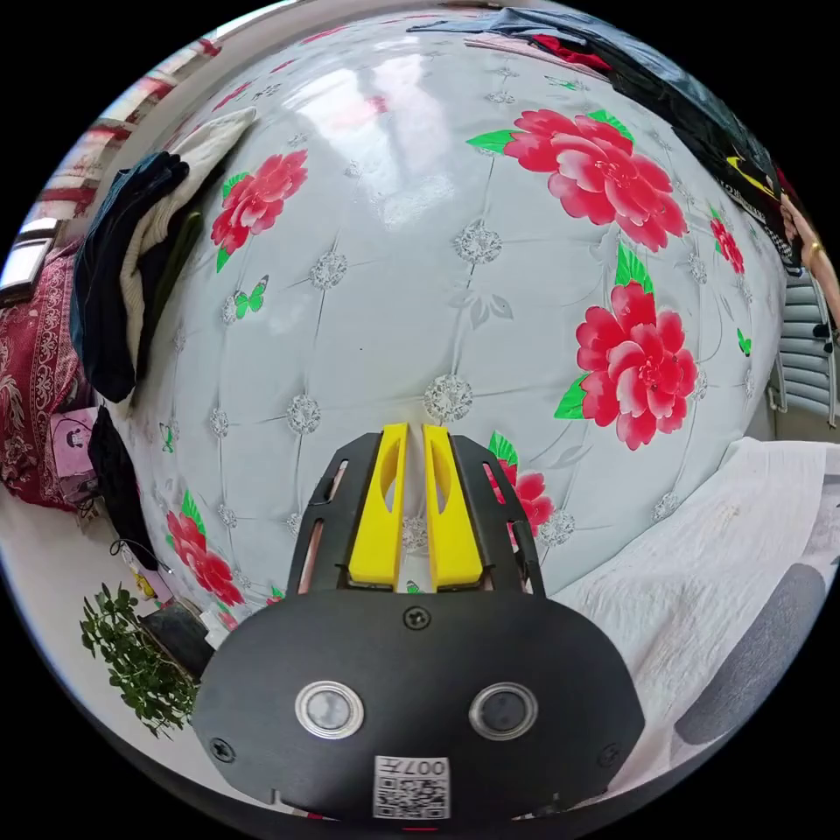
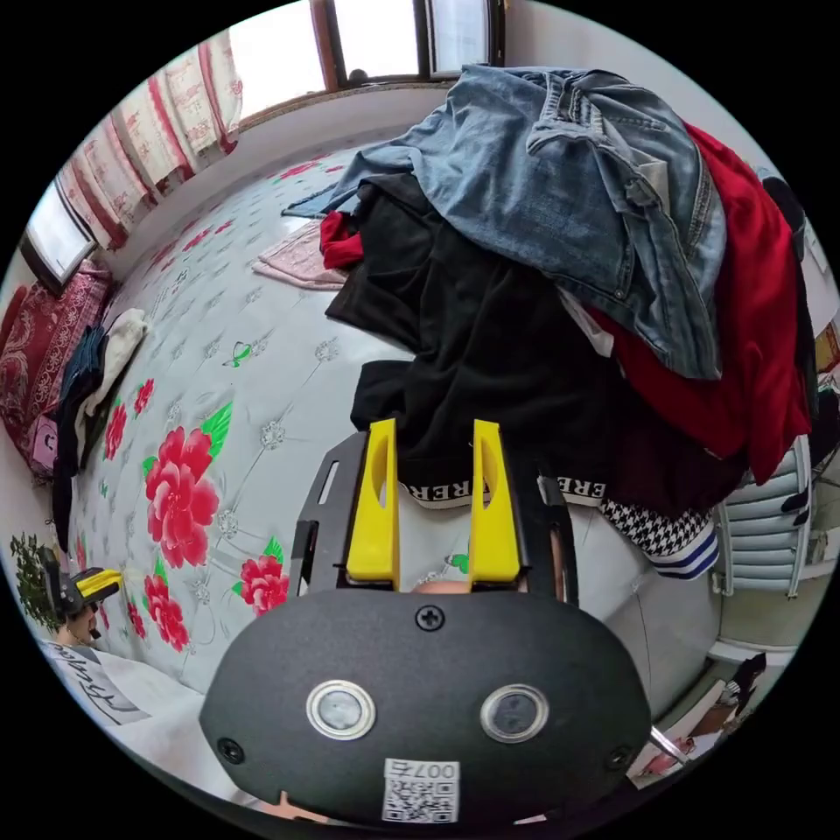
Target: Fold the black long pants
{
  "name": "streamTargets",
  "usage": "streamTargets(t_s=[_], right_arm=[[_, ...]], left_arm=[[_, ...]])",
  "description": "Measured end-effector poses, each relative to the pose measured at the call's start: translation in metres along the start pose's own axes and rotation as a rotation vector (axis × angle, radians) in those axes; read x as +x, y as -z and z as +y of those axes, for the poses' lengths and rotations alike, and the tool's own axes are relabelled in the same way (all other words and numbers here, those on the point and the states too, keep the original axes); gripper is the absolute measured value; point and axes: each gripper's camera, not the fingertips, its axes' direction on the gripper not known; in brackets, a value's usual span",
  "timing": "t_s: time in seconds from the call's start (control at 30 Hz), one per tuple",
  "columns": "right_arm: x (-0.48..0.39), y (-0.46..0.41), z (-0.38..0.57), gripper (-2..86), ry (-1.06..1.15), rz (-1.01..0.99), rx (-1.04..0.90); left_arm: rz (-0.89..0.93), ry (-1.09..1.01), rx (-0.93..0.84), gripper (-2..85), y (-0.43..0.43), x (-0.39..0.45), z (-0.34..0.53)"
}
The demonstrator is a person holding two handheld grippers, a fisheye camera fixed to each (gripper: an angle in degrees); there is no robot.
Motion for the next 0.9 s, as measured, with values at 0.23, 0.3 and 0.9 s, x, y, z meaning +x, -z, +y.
streamTargets(t_s=[0.23,0.3,0.9], right_arm=[[0.016,-0.043,0.000,3.1,-0.197,-0.299,-0.080],[-0.013,-0.043,0.007,2.0,-0.052,-0.345,-0.126],[-0.421,-0.002,0.280,3.0,1.264,-0.800,-0.591]], left_arm=[[-0.080,-0.037,0.005,0.3,0.007,0.021,-0.004],[-0.072,-0.022,0.023,0.0,0.009,0.020,-0.001],[0.183,-0.141,0.357,12.4,0.074,0.043,0.139]])
